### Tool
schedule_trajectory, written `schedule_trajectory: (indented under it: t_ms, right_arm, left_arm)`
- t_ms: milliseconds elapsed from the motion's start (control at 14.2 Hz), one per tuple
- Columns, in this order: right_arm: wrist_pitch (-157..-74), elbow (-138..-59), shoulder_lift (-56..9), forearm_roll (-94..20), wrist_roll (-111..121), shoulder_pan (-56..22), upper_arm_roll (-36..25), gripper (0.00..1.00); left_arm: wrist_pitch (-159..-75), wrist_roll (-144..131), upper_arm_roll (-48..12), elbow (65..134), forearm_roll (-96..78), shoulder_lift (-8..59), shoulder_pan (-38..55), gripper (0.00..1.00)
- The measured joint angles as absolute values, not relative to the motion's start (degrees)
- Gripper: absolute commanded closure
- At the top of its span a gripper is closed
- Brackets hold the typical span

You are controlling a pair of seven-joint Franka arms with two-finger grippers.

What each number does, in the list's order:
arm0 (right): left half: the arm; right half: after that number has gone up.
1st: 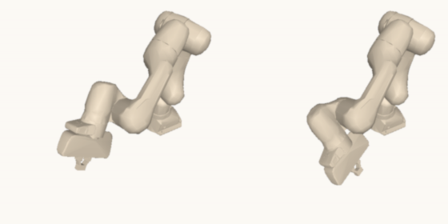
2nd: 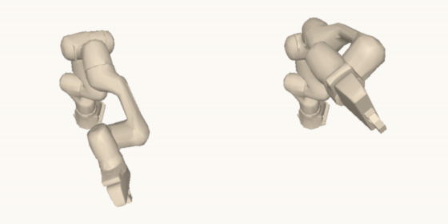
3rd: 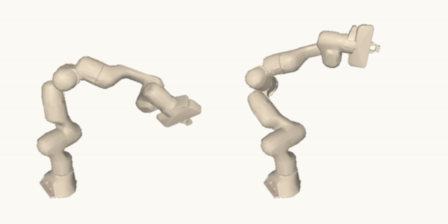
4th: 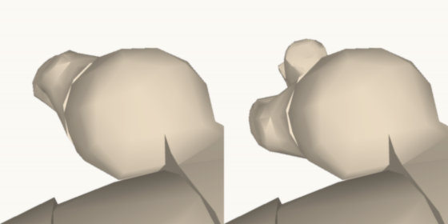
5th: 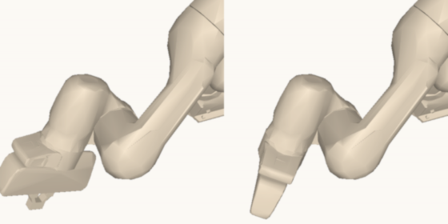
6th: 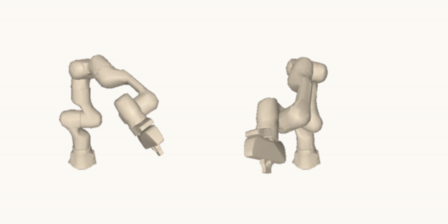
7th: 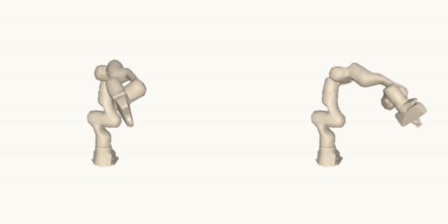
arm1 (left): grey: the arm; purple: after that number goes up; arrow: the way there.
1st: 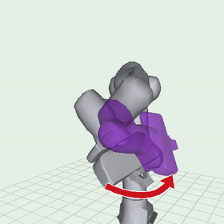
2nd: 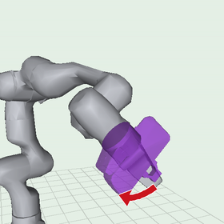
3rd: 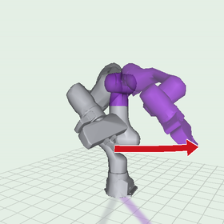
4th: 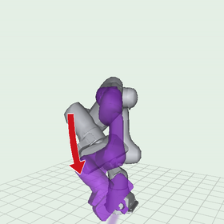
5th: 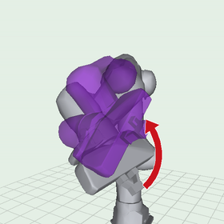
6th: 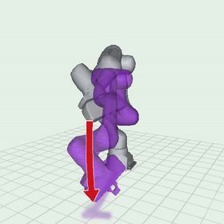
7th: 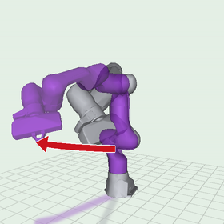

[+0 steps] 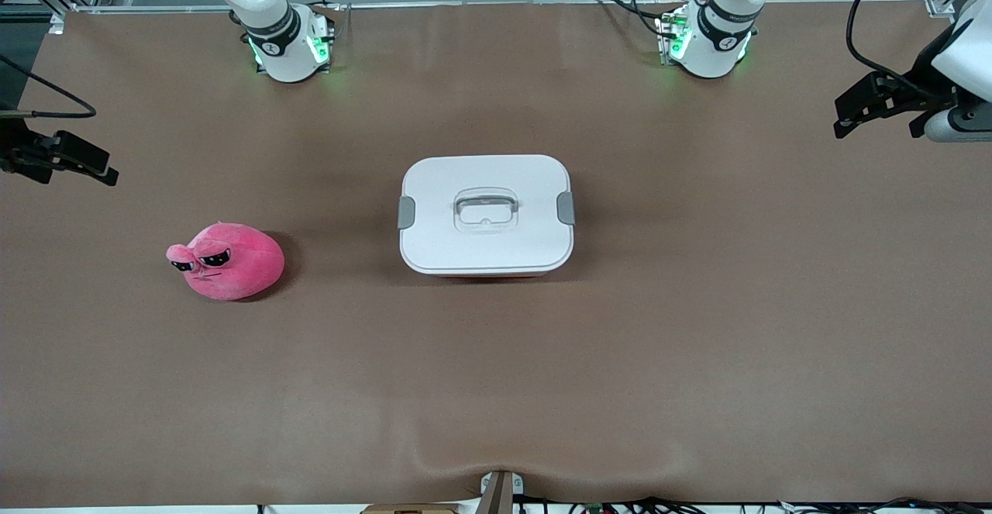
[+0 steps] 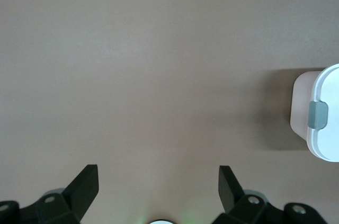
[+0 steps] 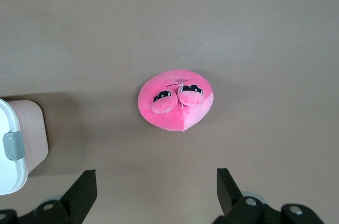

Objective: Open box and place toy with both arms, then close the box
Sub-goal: 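Move the right gripper toward the pink plush while the left gripper rises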

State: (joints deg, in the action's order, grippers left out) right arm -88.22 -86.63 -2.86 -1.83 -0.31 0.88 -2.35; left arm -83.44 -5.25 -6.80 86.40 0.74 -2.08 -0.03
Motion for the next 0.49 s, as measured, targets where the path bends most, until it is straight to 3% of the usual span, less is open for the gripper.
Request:
schedule_trajectory:
  t_ms: [493]
  right_arm:
    - [-88.3,-86.7,-2.9,-1.8,0.1,0.8,-1.9,0.0]
  left_arm:
    - [-81.4,-4.8,-6.8,86.4,0.7,-2.1,-0.1,0.0]
